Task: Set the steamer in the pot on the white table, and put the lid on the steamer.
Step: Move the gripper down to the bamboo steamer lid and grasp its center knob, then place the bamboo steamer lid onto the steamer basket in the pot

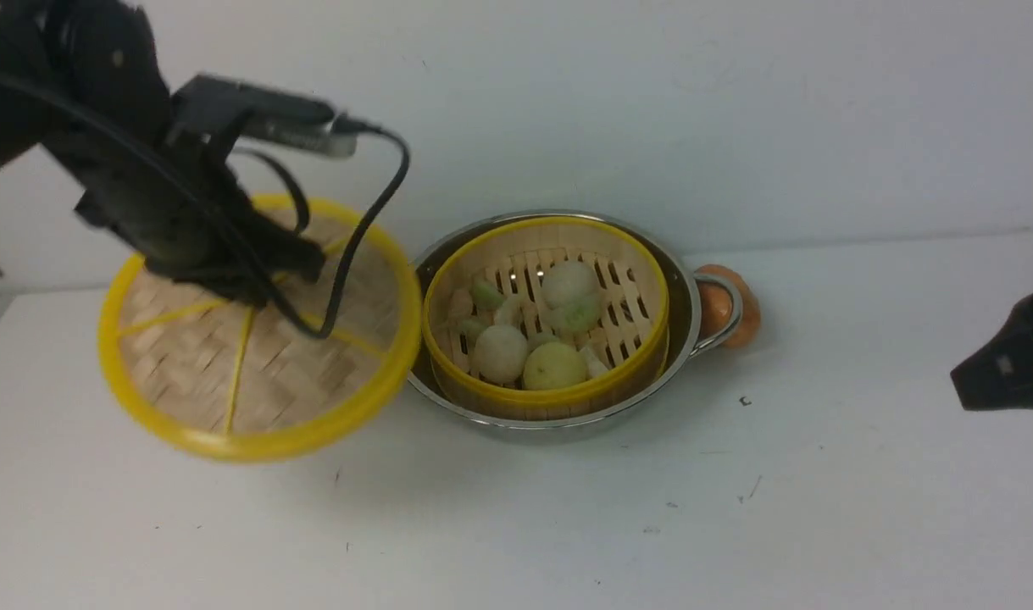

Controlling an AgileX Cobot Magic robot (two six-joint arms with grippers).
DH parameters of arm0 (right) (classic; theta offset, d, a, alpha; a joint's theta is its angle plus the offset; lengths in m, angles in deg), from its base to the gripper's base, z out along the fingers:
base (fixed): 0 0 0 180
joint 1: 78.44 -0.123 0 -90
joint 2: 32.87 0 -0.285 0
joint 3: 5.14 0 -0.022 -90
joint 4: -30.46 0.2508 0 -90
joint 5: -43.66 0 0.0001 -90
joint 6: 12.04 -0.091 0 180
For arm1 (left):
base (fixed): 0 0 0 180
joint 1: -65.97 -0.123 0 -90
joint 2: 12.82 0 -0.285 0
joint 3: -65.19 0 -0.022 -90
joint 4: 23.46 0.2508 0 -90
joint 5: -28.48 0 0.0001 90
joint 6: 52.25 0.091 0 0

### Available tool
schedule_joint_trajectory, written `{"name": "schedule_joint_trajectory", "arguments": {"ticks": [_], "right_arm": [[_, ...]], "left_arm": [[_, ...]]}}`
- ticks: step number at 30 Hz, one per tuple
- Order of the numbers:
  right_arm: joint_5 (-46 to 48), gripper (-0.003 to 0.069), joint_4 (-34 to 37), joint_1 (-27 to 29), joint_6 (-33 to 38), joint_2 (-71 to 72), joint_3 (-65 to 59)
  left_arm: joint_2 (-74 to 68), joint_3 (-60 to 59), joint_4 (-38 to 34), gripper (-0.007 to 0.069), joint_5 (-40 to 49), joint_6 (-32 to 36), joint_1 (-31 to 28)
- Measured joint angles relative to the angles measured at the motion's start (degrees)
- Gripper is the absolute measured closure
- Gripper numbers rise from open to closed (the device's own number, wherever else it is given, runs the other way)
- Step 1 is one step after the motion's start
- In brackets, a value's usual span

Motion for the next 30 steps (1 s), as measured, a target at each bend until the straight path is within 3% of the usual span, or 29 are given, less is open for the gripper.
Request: {"name": "schedule_joint_trajectory", "arguments": {"ticks": [11, 15, 30], "right_arm": [[1.76, 0.0335, 2.12, 0.00, 0.00, 0.00, -0.02], [1.76, 0.0335, 2.12, 0.00, 0.00, 0.00, -0.02], [1.76, 0.0335, 2.25, 0.00, 0.05, 0.00, -0.02]], "left_arm": [[-30.11, 42.12, -4.55, 0.0510, 6.65, 1.58, 8.55], [-34.86, 45.42, -7.91, 0.0510, 6.84, 1.74, 8.96], [-37.14, 45.60, -7.46, 0.0510, 7.21, 1.07, 10.28]]}}
